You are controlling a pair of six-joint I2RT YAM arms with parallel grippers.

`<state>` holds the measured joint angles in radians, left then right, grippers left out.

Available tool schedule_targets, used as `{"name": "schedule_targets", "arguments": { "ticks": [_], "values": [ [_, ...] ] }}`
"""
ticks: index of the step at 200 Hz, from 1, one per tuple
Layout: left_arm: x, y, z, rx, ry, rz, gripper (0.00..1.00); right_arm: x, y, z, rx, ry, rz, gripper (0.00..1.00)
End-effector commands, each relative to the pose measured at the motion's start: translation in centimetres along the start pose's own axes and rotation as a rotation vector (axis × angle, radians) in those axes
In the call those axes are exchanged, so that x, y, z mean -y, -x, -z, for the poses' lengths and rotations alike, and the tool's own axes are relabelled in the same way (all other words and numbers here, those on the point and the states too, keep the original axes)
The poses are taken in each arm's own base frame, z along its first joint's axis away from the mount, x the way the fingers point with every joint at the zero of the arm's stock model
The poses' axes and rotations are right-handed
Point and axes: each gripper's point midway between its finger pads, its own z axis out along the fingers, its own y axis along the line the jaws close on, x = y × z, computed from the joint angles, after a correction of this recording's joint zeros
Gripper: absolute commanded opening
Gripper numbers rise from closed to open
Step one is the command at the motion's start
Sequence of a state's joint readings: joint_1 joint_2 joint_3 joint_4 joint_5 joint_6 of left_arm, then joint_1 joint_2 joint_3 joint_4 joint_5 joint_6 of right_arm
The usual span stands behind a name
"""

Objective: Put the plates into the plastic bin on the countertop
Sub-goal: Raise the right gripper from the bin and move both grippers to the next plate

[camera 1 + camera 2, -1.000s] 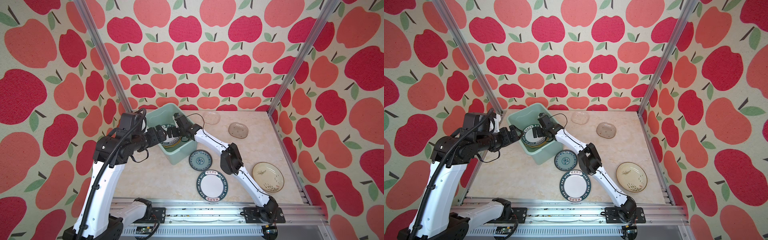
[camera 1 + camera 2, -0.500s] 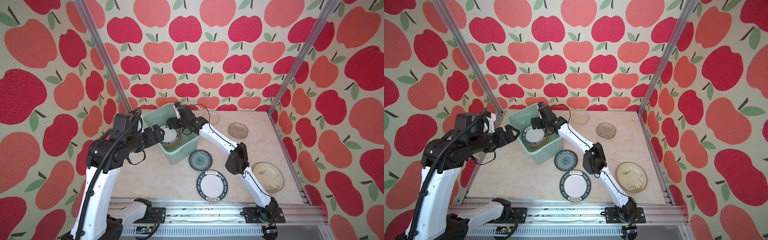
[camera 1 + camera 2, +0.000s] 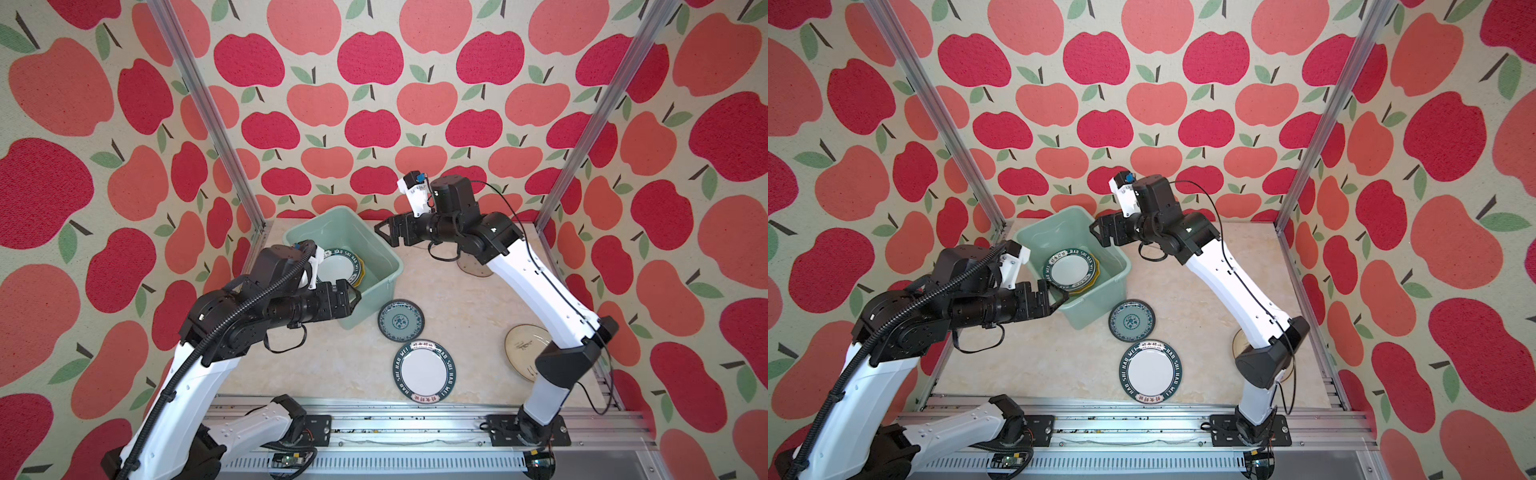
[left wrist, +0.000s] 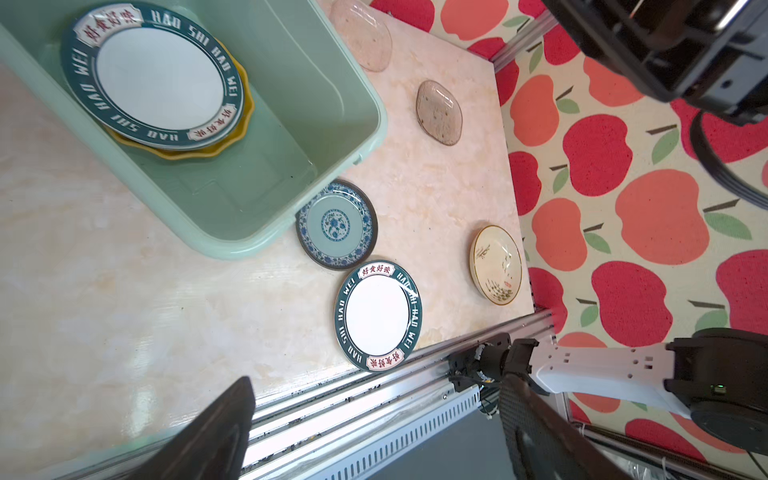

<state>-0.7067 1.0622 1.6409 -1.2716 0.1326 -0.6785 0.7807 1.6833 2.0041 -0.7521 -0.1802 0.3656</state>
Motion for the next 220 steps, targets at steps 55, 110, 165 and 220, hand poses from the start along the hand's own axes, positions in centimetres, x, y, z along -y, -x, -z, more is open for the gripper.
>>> {"name": "schedule_targets", "arguments": {
  "ticks": [55, 110, 165, 220],
  "values": [
    [4.5, -6.6, -8.7, -0.158, 0.083, -0.017, 0.94, 7.4, -18.3, 7.5, -0.344, -0.060, -0.358, 0.92],
    [5.0, -12.2, -14.7, -0.277, 0.061, 0.149, 0.94, 11.6, -25.2, 7.4, -0.435, -0.101, -0.509, 0.92],
    [3.2, -16.1, -18.1, -0.418, 0.138, 0.287, 0.94, 14.8, -28.5, 5.8, -0.538, -0.137, -0.545, 0.91],
    [1.9, -18.7, -20.1, -0.519, 0.154, 0.391, 0.94, 15.4, -31.2, 3.5, -0.591, -0.057, -0.513, 0.91]
  ]
}}
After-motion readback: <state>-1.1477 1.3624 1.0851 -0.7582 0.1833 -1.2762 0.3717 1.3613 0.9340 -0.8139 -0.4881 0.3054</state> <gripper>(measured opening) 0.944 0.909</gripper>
